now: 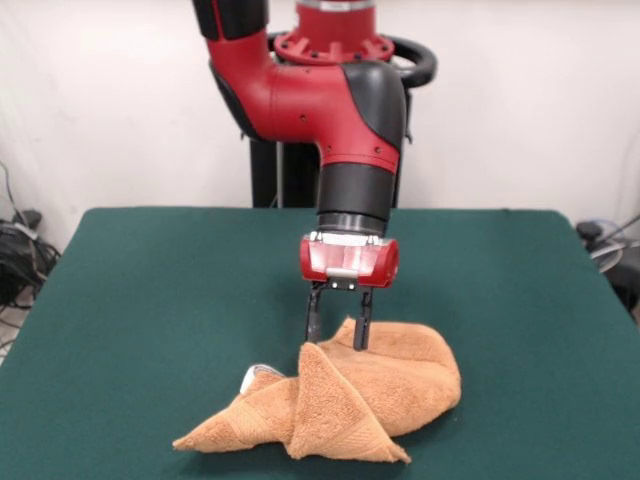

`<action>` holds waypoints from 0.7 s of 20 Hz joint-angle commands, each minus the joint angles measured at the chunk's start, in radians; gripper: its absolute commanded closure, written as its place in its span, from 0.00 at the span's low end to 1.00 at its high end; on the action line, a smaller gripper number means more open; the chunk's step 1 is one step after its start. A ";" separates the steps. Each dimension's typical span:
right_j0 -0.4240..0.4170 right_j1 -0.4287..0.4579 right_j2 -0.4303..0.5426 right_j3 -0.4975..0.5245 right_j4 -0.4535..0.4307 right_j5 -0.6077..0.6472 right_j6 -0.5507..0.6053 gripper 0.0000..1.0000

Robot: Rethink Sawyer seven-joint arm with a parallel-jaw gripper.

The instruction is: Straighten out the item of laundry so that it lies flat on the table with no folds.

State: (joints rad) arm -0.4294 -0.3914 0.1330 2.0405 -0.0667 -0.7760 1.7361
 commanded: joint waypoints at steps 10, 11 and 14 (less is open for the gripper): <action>0.015 -0.048 0.017 -0.017 0.056 0.173 0.204 0.00; 0.014 -0.050 0.015 -0.018 0.051 0.170 0.202 0.00; 0.000 -0.038 0.015 -0.033 0.025 0.158 0.195 0.00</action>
State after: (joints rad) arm -0.4293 -0.4316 0.1330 2.0410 -0.0669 -0.7146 1.7361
